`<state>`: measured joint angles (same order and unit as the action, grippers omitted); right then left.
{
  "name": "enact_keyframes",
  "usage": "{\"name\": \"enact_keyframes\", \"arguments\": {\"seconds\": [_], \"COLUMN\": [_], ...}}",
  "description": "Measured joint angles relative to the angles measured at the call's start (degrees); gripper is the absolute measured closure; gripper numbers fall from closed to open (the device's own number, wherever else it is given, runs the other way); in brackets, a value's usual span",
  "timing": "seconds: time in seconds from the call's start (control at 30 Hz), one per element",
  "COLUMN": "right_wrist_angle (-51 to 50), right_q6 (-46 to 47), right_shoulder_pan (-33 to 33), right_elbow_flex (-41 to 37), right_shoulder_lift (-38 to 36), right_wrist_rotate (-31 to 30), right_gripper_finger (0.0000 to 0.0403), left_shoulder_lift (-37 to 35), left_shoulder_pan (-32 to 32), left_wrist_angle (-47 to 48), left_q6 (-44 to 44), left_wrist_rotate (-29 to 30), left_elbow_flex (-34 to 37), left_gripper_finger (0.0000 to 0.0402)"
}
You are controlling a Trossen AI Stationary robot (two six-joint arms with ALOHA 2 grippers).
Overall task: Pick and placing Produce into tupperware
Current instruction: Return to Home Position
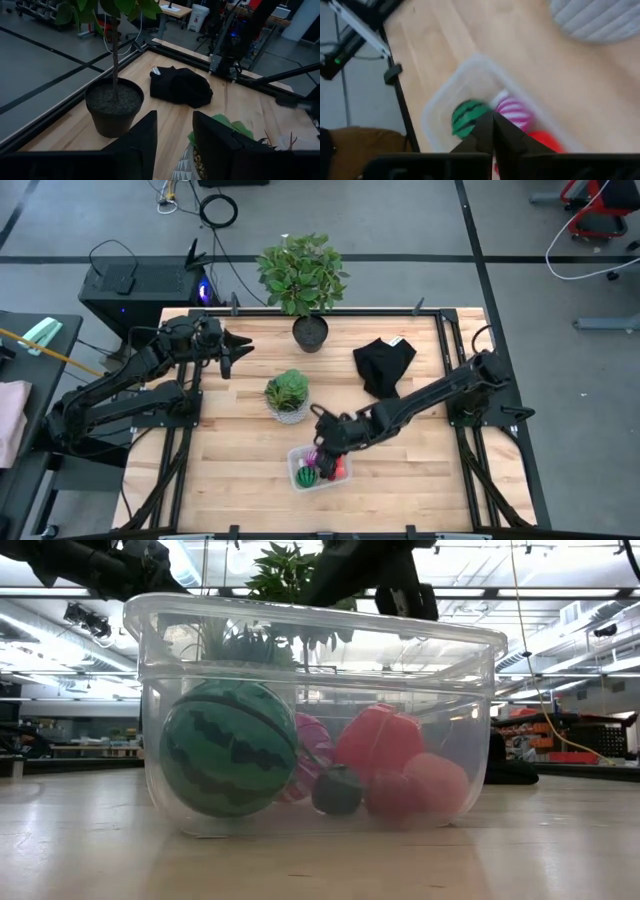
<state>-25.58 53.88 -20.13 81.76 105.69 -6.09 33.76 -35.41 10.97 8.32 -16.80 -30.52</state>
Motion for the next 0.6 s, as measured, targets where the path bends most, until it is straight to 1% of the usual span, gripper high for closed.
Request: {"name": "enact_keyframes", "arguments": {"seconds": [0.1, 0.17, 0.23, 0.3, 0.37, 0.47, 0.53, 0.6], "right_wrist_angle": [-3.5, -7.2, -10.3, -12.5, -13.5, -13.9, -13.8, -13.8], "right_q6": [-2.1, -3.9, -5.3, -5.5, -5.2, -3.1, -0.9, 1.5], "right_shoulder_pan": [1.7, 2.9, 4.0, 5.1, 5.8, 6.2, 6.1, 6.1], "right_elbow_flex": [0.0, 0.1, -0.4, -2.1, -4.1, -9.3, -13.6, -18.0], "right_shoulder_lift": [-3.7, -6.8, -10.4, -14.8, -19.4, -26.5, -31.4, -36.1], "right_wrist_rotate": [-1.2, -3.3, -6.7, -11.1, -15.8, -22.3, -25.0, -26.6], "right_gripper_finger": [0.0390, 0.0395, 0.0398, 0.0396, 0.0397, 0.0400, 0.0399, 0.0400], "left_shoulder_lift": [0.0, 0.0, 0.0, 0.0, 0.0, 0.0, 0.0, 0.0], "left_shoulder_pan": [0.0, 0.0, 0.0, 0.0, 0.0, 0.0, 0.1, 0.1], "left_wrist_angle": [-0.3, -0.4, -0.7, -2.9, -8.6, -21.4, -28.6, -32.3], "left_q6": [0.0, -0.1, -0.2, -0.2, -0.2, 1.1, 4.7, 9.0], "left_wrist_rotate": [0.0, 0.0, 0.0, -0.7, -4.5, -10.6, -11.2, -11.2], "left_elbow_flex": [0.0, 0.0, 0.0, 0.0, 0.1, 0.1, 0.0, 0.0], "left_gripper_finger": [0.0267, 0.0266, 0.0265, 0.0267, 0.0276, 0.0299, 0.0324, 0.0357]}}
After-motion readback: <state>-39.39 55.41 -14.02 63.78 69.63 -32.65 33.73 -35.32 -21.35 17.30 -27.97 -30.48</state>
